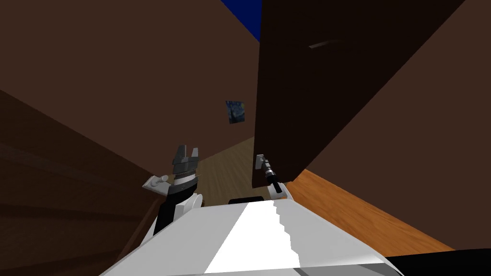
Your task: Push the door open
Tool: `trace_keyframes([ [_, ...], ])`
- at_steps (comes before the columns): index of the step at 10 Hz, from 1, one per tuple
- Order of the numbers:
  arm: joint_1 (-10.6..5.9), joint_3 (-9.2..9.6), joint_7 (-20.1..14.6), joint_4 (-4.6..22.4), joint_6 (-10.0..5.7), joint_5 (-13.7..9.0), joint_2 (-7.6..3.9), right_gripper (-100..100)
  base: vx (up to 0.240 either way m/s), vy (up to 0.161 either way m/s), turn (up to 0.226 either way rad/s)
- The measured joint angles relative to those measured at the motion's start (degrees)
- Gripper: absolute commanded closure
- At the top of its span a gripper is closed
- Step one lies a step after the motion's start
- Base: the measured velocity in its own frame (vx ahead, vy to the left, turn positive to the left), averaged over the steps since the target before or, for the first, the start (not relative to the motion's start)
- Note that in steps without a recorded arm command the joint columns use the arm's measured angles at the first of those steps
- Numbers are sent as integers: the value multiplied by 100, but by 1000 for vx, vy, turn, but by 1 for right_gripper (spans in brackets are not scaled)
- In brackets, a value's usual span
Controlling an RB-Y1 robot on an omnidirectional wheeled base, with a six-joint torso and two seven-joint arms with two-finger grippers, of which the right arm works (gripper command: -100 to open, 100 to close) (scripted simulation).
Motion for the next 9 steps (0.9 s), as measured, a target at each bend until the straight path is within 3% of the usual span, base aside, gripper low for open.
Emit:
trace_keyframes([
  [5, 51, -227, 16, -23, 29, -34, -131, 100, 160, 91, -65],
  [9, 39, -488, 69, -36, 28, -53, -58, 100, 208, 109, -74],
])
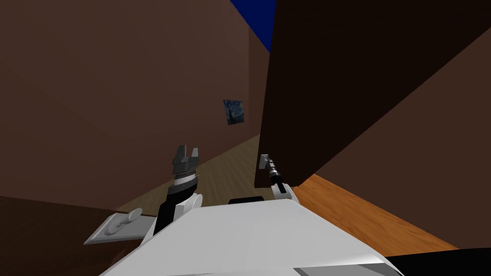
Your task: Push the door open
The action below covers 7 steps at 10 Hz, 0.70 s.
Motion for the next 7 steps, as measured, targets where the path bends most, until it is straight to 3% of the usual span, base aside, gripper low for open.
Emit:
trace_keyframes([
  [4, -2, -259, 39, -9, -14, -26, 248, 100, 146, 56, -57],
  [5, -4, -283, 40, -17, -16, -30, 248, 100, 108, 44, -79],
  [7, -43, -396, 54, 69, -10, -75, 75, 100, 169, 86, -85],
])
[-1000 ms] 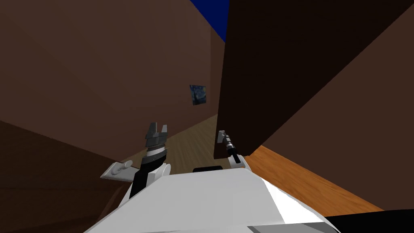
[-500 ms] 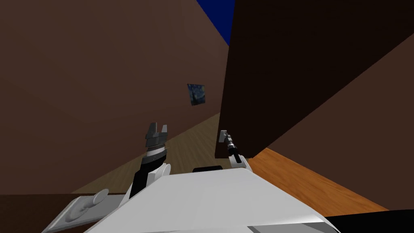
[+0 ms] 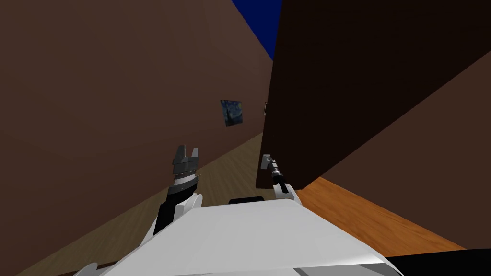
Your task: Push the door open
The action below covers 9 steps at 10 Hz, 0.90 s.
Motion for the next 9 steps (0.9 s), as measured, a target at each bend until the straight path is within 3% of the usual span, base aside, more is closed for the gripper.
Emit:
trace_keyframes([
  [2, -20, -103, 13, 12, 28, -42, -105, 100, 189, 63, -74],
  [3, -54, -170, 26, 49, 14, -66, -136, -100, -16, -9, -67],
  [6, 83, -2, 5, -81, -20, -27, -246, -100, -249, -7, -29],
  [8, 268, 166, -9, -254, -48, 17, -97, -100, -279, 39, -35],
  [9, 241, 199, -9, -209, -70, 30, 6, -100, -170, 52, -23],
])
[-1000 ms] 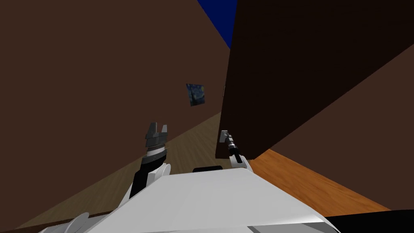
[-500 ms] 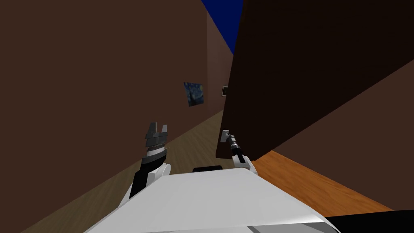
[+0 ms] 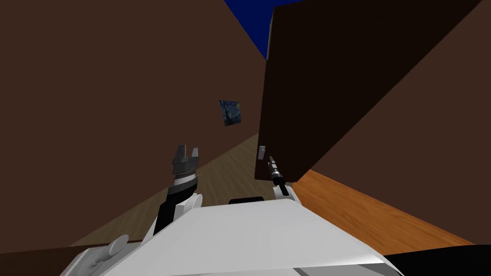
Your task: Push the door open
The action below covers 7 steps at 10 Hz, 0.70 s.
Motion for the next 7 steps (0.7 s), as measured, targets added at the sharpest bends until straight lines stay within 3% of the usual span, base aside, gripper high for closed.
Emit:
trace_keyframes([
  [2, 91, 86, -19, -89, -15, 16, 190, -100, -112, 44, -6],
  [3, 98, 92, -20, -95, -14, 17, 201, -100, 87, -19, -5],
  [7, -21, 32, 25, 37, -67, -14, -82, -100, 233, -45, 9],
])
